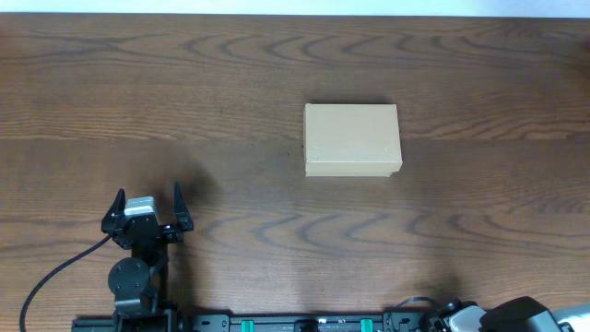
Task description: Pack container
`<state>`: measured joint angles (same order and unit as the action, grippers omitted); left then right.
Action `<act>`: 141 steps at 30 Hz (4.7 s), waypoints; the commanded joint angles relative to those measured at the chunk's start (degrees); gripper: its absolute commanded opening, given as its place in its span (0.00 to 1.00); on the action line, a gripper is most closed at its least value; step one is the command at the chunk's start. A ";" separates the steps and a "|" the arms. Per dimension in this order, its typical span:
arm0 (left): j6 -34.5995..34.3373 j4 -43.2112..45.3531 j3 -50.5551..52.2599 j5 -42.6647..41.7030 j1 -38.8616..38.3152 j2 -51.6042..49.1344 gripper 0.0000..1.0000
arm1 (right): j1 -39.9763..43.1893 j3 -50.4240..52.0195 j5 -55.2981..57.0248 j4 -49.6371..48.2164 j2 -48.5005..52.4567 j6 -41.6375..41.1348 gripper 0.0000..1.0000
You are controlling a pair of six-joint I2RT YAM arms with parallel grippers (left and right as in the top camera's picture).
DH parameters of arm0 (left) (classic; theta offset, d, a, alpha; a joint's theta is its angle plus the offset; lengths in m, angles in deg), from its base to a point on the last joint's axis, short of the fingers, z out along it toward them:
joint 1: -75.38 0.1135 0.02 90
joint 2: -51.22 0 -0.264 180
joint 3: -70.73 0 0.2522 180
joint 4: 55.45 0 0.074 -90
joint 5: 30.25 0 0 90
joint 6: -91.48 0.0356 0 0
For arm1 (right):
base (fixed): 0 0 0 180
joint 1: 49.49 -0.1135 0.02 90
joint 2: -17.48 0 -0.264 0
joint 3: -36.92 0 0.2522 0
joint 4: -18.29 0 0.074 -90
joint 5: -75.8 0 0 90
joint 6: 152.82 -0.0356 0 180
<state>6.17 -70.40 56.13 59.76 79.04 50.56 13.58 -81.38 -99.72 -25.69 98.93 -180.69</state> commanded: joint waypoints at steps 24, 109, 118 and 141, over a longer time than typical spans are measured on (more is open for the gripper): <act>-0.20 -3.21 0.59 0.13 0.35 0.46 0.95 | 0.28 -0.74 -1.92 -0.13 -7.37 0.48 0.99; -0.20 -3.21 0.59 0.13 0.35 0.46 0.95 | -58.99 49.51 73.75 69.31 -48.26 126.55 0.99; -0.20 -3.21 0.59 0.13 0.35 0.46 0.95 | -62.53 61.29 75.28 68.11 -57.90 126.53 0.99; -0.20 -3.21 0.59 0.13 0.35 0.46 0.95 | -62.79 83.14 76.35 67.12 -77.70 126.51 0.99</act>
<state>6.17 -70.60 56.00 59.76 79.04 50.60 -48.73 0.09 -24.48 41.42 23.02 -54.77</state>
